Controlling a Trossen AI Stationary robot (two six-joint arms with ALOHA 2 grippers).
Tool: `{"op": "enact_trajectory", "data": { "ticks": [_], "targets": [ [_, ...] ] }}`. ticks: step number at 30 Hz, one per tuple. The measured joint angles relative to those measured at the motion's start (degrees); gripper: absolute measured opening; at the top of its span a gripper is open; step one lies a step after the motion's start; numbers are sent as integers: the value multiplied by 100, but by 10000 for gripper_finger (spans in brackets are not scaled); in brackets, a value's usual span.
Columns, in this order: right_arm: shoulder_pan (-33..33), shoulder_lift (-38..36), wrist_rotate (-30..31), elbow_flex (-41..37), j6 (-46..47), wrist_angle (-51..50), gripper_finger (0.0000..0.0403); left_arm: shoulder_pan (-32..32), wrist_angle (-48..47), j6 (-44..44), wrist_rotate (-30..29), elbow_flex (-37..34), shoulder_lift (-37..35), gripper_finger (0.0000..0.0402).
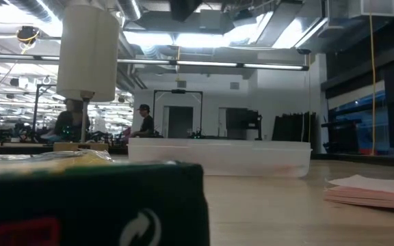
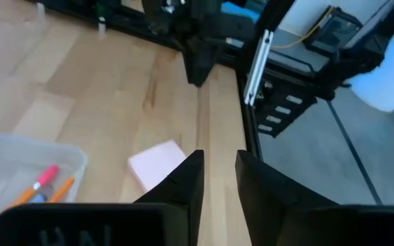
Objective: Pack school essentials
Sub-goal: Put the light pink sticky notes into the transparent supply box
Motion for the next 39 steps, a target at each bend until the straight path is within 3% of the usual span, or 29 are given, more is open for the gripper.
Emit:
{"op": "enact_trajectory", "data": {
  "ticks": [10,16,23,33,39],
  "targets": [
    [-3,1,611,-9,-505,190,111,131,-4,306,215,567,878,126],
    [-22,2,370,-10,-730,78,110,177,10,398,232,1222,1467,124],
    [-22,2,232,-10,-732,36,114,284,2,395,227,1328,1534,123],
    [-75,2,168,-8,-270,-439,219,277,60,560,236,1328,1605,122],
    [-237,4,246,-8,18,-372,233,226,-4,551,252,1326,1957,122]
  ]
}}
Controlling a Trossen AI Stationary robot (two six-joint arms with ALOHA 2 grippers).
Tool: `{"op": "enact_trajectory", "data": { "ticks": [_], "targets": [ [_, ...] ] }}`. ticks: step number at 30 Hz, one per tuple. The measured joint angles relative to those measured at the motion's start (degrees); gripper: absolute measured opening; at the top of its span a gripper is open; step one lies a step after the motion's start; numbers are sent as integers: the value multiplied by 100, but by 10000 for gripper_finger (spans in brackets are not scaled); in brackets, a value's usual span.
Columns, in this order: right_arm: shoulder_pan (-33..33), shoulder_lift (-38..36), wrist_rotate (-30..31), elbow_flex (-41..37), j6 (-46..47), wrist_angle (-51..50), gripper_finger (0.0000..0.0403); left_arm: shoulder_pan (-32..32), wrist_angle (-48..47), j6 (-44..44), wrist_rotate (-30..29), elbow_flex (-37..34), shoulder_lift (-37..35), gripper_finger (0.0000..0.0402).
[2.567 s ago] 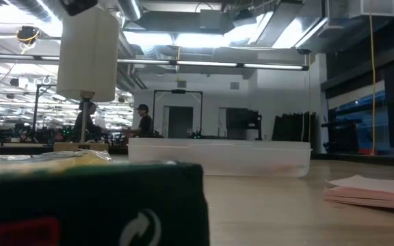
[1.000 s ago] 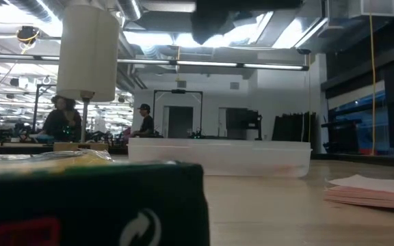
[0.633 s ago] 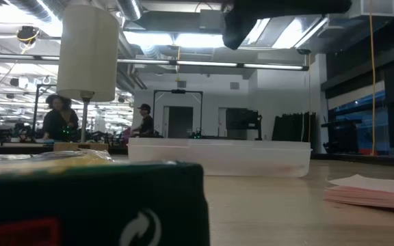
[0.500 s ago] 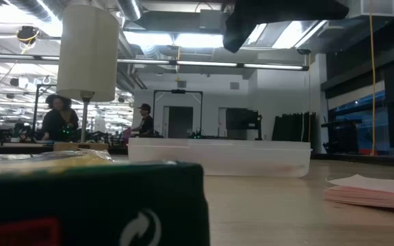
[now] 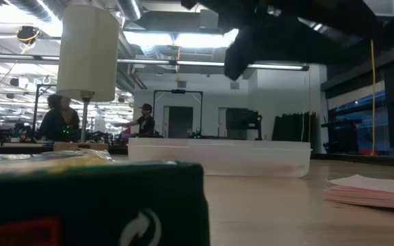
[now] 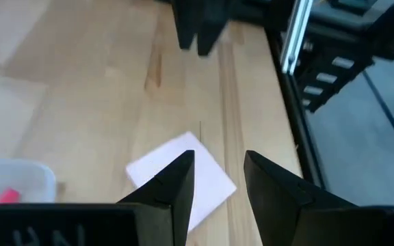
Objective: Pack school essentials
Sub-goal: Put the light pink sticky notes into the transparent supply box
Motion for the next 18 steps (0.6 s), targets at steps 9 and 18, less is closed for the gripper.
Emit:
{"op": "enact_trajectory", "data": {
  "ticks": [9,18],
  "targets": [
    [-574,44,-141,0,-603,252,226,-53,-437,-7,2,-4,359,122],
    [-1357,742,-806,0,-1790,1366,226,-62,-621,-3,169,-7,468,122]
  ]
}}
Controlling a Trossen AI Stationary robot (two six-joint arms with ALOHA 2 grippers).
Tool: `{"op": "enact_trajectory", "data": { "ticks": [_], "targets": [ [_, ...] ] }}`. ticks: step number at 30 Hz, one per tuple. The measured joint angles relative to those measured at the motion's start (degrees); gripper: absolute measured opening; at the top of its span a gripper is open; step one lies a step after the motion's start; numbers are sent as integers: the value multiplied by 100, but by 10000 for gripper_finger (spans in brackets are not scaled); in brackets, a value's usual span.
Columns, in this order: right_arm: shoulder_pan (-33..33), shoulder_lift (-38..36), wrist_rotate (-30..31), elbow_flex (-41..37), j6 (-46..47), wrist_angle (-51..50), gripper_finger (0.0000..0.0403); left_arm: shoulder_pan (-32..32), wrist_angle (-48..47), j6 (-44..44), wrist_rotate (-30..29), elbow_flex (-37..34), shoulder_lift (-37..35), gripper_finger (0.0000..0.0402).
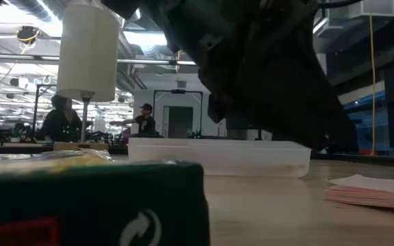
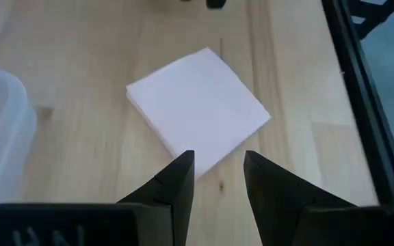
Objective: Pack school essentials
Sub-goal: Put the light pink sticky notes into the transparent supply box
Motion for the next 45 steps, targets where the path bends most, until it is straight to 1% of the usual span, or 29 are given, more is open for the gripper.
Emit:
{"op": "enact_trajectory", "data": {
  "ticks": [3,6,8,13,19,25,31,33,45],
  "targets": [
    [-232,206,-19,2,-284,371,226,0,-113,0,6,0,-1,122],
    [-437,419,-227,2,-455,517,226,0,-226,0,3,3,13,122],
    [-516,511,-328,13,-501,705,226,0,-370,0,-18,3,40,122],
    [-615,643,-308,11,-772,1139,226,12,-475,10,-156,2,99,122],
    [-653,643,-261,4,-807,1173,226,67,-484,82,-145,-6,192,122],
    [-658,693,-343,7,-821,1222,226,104,-214,194,-168,5,291,122],
    [-742,896,-515,15,-885,1631,226,194,-4,203,-113,3,302,122],
    [-787,937,-543,15,-910,1740,226,219,55,295,-8,3,308,122],
    [-841,960,-649,33,-1133,1805,223,243,56,302,48,3,308,122]
  ]
}}
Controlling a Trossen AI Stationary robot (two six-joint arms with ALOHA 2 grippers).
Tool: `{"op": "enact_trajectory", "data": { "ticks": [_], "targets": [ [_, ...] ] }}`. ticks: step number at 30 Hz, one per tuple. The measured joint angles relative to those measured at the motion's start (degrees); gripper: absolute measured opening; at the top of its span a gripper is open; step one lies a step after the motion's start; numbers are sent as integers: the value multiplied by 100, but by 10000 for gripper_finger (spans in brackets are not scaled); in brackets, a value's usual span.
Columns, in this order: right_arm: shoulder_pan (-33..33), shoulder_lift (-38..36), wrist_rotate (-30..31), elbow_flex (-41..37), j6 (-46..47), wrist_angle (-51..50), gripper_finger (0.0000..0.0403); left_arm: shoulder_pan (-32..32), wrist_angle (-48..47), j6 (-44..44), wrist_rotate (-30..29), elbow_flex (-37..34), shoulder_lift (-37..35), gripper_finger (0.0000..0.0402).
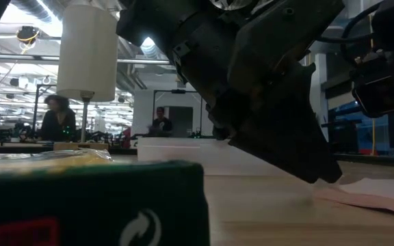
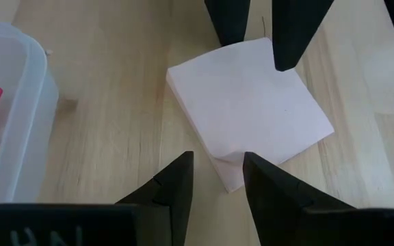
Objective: Pack school essentials
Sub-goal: Put the light pink sticky notes into the transparent supply box
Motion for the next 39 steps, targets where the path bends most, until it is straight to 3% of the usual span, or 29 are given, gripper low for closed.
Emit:
{"op": "enact_trajectory", "data": {
  "ticks": [6,20,30,39],
  "targets": [
    [0,9,-2,0,-3,-29,181,0,0,0,0,0,2,122],
    [0,20,138,-7,-7,-29,8,-2,0,-34,-5,-4,2,122],
    [134,9,-157,-5,-36,493,2,-182,-263,-80,22,526,33,121],
    [278,9,-207,-4,169,488,4,-251,-2309,-19,-147,1789,26,121]
  ]
}}
